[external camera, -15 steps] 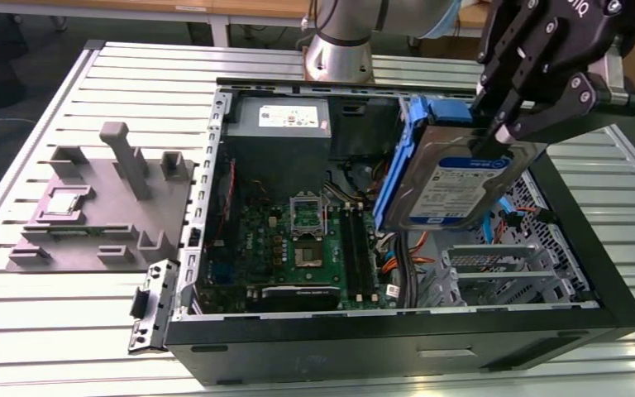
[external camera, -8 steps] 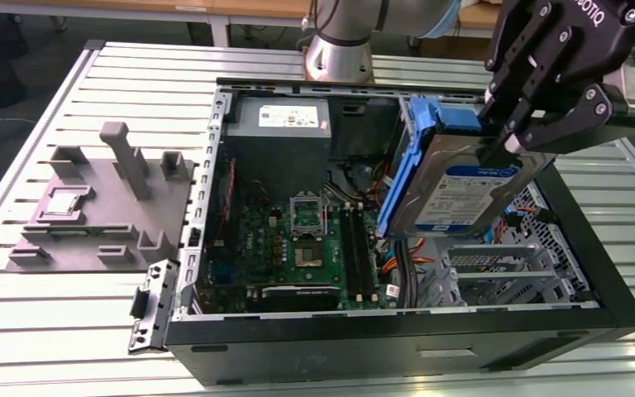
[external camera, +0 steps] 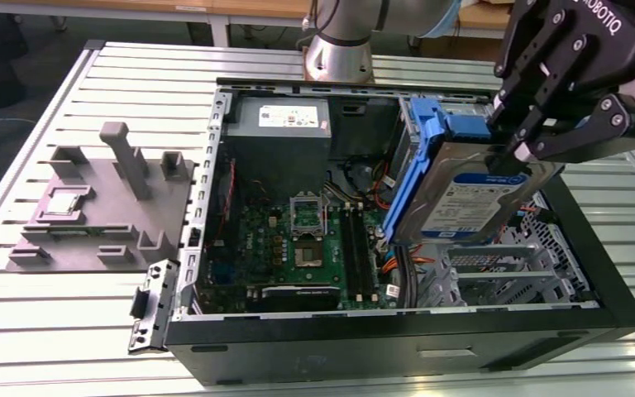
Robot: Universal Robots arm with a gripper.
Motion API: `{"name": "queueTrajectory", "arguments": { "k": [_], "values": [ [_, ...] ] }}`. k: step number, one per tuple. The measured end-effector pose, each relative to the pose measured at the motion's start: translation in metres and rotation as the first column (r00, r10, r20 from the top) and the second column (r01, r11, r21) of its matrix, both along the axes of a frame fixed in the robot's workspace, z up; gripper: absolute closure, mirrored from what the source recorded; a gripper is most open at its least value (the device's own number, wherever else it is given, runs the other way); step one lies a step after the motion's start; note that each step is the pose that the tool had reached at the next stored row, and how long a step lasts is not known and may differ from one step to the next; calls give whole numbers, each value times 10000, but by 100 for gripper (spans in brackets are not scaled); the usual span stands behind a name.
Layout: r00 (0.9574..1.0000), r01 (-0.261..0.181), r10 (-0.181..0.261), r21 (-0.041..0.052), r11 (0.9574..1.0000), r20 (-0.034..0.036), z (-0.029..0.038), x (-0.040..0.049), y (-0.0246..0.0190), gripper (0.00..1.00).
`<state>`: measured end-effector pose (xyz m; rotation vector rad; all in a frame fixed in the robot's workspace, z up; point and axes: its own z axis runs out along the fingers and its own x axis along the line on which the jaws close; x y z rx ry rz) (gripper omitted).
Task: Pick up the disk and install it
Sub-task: 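Insert the disk into the insertion slot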
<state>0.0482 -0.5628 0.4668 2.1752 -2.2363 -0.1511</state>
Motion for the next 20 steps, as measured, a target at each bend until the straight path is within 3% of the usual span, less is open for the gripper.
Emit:
{"name": "queueTrajectory", "arguments": {
  "k": [10,20],
  "values": [
    [10000,70,-70,-1,10000,0,0,54,-71,65],
    [9999,105,-105,0,9999,0,-2,174,-86,65]
  ]
}}
